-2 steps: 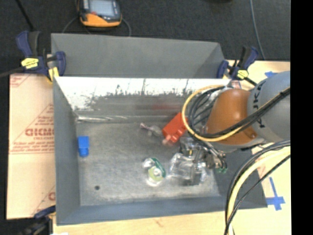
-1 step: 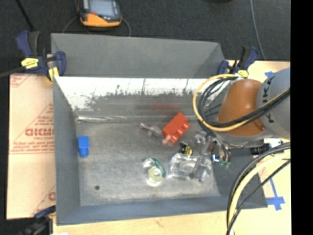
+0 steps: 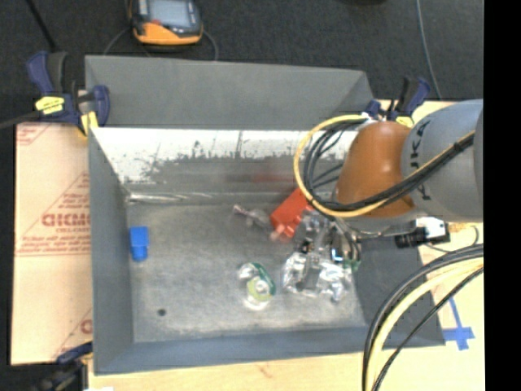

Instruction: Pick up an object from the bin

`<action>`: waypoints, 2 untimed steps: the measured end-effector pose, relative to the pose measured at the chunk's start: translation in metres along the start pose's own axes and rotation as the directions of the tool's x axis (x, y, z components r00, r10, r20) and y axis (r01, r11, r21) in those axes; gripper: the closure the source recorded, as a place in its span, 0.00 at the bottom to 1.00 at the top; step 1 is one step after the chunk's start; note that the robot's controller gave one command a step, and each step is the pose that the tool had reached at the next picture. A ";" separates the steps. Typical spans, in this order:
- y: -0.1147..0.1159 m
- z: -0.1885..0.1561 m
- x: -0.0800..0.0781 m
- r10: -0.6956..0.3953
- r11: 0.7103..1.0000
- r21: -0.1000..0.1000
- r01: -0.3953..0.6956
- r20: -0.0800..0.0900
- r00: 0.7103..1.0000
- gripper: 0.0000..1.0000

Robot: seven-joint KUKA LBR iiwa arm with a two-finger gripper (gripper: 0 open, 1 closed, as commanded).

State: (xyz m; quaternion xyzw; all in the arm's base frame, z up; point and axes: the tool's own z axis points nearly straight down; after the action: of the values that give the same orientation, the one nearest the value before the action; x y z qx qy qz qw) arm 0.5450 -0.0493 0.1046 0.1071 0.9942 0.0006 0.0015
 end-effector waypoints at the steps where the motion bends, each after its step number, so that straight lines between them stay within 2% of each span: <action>1: -0.032 0.034 0.003 0.110 0.994 0.000 -0.110 0.001 0.994 0.00; 2: -0.032 0.033 0.001 0.104 0.995 0.001 -0.104 0.004 0.995 0.00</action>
Offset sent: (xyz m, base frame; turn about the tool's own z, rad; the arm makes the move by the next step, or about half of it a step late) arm -0.0107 -0.0293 -0.0346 0.1132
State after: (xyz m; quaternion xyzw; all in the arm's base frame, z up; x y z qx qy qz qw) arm 0.5373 -0.0802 0.0718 0.1589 0.9873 -0.0003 0.0033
